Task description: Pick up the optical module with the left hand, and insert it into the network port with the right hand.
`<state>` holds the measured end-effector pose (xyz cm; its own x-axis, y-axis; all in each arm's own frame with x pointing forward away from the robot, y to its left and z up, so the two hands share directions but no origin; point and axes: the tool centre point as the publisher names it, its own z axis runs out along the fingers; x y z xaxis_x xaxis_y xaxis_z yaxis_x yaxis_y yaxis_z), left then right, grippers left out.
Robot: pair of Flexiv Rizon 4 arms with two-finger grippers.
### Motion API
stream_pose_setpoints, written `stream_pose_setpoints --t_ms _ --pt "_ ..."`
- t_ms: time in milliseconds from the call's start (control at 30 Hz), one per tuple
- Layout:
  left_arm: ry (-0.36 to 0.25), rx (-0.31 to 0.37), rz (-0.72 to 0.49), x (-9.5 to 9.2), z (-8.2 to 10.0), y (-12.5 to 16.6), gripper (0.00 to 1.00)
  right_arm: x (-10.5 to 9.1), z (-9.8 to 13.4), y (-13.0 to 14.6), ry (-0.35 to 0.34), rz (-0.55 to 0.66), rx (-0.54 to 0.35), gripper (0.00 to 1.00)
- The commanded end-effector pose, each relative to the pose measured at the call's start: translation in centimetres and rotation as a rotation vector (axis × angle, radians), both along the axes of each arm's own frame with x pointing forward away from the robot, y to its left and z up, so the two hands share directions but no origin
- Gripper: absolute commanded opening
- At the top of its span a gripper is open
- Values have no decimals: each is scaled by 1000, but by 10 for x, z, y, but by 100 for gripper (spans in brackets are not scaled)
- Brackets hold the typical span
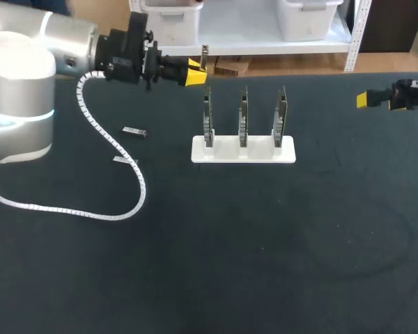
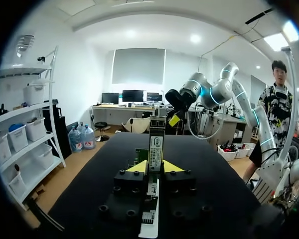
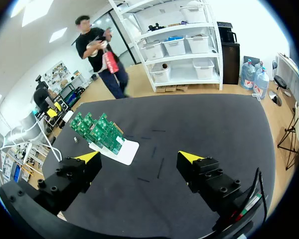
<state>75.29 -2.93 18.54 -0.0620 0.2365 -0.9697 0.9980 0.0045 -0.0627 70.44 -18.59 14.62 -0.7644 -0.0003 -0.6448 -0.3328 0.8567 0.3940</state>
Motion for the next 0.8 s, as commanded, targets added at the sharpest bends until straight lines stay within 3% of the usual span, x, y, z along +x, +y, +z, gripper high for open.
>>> stream_pose_setpoints --t_ms 33,467,700,800 --pt "3 -24 -7 5 -9 -3 0 -1 1 0 1 -2 -2 100" --pt "-4 -55 -8 11 -10 -12 0 -1 1 0 1 -2 -2 100" --pt "-8 -44 -6 13 -10 -12 0 -1 1 0 1 -2 -2 100" --pt "-10 4 -18 12 -10 -10 0 -1 1 0 1 -2 -2 100"
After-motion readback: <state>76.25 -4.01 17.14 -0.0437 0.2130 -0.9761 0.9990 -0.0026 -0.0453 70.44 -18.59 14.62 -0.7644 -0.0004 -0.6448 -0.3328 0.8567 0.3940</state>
